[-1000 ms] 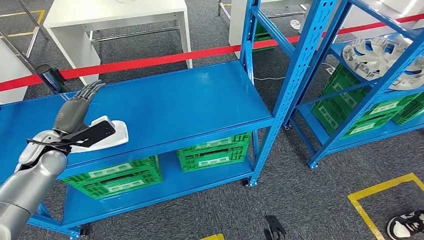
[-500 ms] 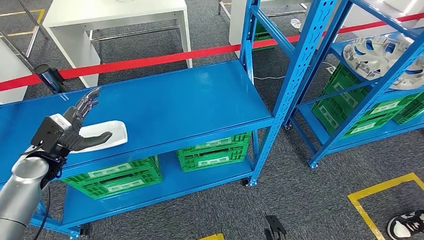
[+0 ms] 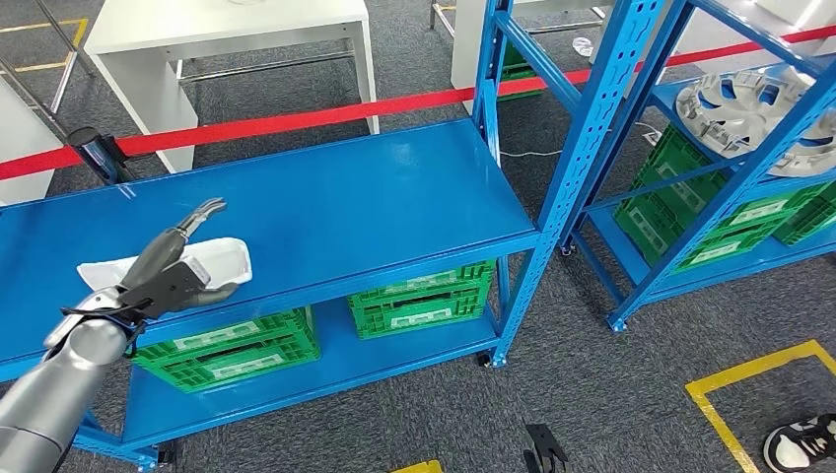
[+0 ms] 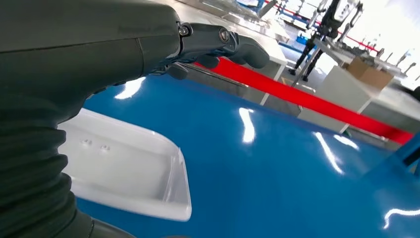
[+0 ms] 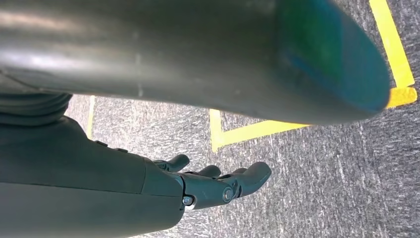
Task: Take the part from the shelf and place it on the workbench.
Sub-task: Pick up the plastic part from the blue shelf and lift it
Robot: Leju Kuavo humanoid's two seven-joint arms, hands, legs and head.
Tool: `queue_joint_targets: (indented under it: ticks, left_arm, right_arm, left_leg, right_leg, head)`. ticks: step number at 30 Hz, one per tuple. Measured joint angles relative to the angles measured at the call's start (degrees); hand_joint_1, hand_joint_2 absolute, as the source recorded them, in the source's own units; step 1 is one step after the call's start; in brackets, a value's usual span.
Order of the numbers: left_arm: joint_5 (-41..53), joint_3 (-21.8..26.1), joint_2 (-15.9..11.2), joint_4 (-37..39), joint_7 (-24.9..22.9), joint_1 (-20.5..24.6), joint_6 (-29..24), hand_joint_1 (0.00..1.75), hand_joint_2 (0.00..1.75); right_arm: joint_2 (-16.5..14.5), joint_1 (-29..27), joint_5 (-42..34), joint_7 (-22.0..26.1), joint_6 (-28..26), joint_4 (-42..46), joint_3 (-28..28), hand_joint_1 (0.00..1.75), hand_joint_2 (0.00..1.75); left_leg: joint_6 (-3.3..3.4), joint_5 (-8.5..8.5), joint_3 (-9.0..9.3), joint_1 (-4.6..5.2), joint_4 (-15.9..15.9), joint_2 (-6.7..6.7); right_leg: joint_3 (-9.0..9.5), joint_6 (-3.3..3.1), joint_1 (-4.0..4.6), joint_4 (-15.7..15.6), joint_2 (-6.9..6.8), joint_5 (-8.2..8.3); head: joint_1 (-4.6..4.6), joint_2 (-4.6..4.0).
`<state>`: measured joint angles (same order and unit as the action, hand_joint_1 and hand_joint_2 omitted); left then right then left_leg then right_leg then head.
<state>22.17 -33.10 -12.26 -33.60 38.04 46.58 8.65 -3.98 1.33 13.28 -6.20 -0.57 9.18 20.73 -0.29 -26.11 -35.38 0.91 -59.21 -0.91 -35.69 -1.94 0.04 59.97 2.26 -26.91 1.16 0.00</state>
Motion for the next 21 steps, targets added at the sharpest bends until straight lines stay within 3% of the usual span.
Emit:
queue_joint_targets:
  ticks: [12, 21]
  left_arm:
    - [3.28, -4.68, 0.69, 2.65, -0.6, 0.73, -2.67, 0.0, 1.75]
    - [9.8, -8.22, 1.46, 3.76, -5.35, 1.08, -10.58, 0.0, 1.75]
  right_arm:
    - [0.0, -0.01, 0.28, -0.17, 0.02, 0.0, 0.06, 0.0, 0.0]
    - [0.0, 0.0, 0.44, -0.23, -0.19, 0.0, 0.06, 0.0, 0.0]
  left_leg:
    - [0.0, 0.01, 0.02, -0.01, 0.0, 0.0]
    - [0.0, 0.01, 0.04, -0.01, 0.0, 0.0]
  right_leg:
    - [0.01, 0.0, 0.02, 0.0, 0.0, 0.0]
    - [0.04, 0.0, 0.01, 0.0, 0.0, 0.01]
  head:
    - [0.0, 0.0]
    - [0.0, 0.0]
